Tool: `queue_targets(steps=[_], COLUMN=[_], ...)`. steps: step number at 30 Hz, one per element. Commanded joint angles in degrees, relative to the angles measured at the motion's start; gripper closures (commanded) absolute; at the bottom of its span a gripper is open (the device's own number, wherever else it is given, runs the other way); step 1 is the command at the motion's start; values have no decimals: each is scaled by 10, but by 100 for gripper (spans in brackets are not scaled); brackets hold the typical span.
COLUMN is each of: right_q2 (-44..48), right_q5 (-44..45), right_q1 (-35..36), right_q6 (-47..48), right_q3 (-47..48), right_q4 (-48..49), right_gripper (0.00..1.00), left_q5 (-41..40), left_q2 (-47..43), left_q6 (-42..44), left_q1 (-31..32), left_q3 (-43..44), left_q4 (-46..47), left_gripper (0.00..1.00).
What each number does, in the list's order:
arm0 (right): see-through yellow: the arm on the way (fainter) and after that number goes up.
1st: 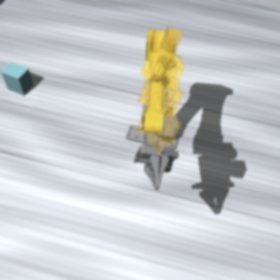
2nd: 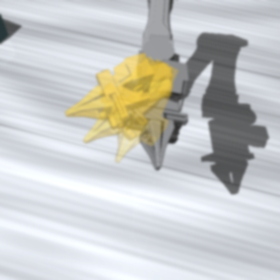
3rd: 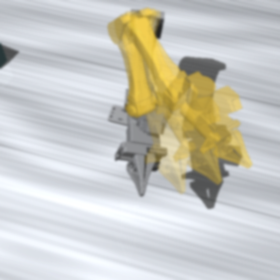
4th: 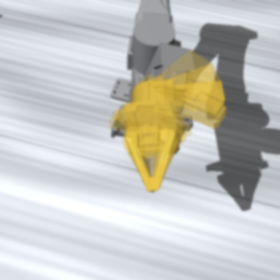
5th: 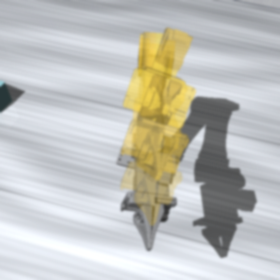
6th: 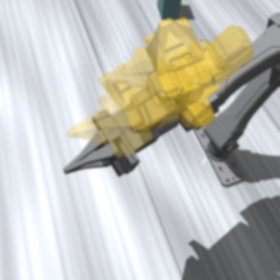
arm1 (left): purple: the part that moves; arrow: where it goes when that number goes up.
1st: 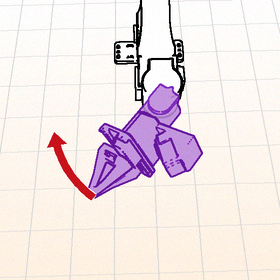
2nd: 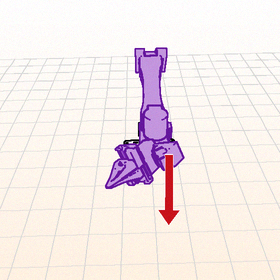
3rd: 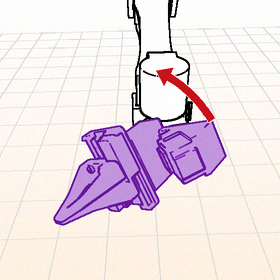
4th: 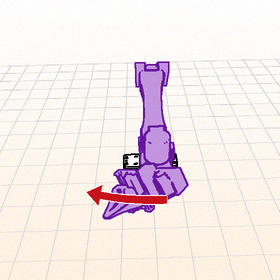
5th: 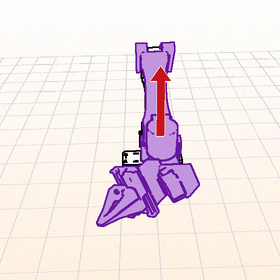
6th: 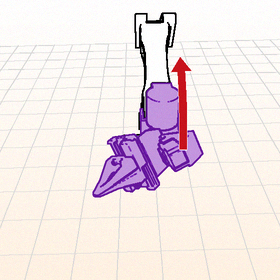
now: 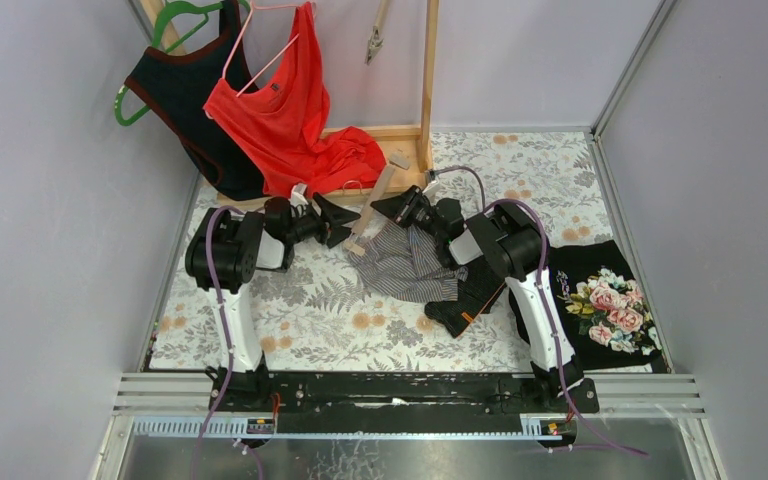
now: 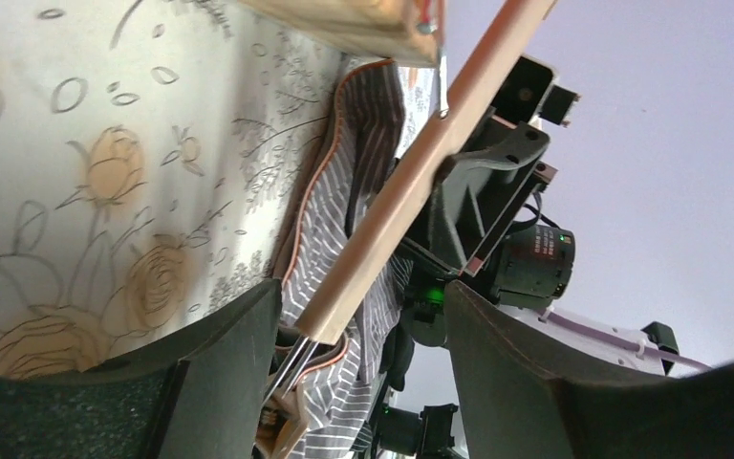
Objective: Clip the underwear to the hanger
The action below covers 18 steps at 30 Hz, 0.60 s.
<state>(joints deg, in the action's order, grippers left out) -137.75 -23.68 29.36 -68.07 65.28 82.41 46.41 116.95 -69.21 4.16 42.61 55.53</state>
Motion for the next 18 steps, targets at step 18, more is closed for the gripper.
queue_targets(steps=[18], right_q2=[76], right_q5=[-74], right_q1=[0], right_q6=[-31], right_q3=[-84], right_q4=[116], right_gripper=[88], left_q5=[2], left_q2=[-12], left_q6=[-43], left_q1=[-18], left_q3=[-52], left_q4=[110], left_gripper=[31])
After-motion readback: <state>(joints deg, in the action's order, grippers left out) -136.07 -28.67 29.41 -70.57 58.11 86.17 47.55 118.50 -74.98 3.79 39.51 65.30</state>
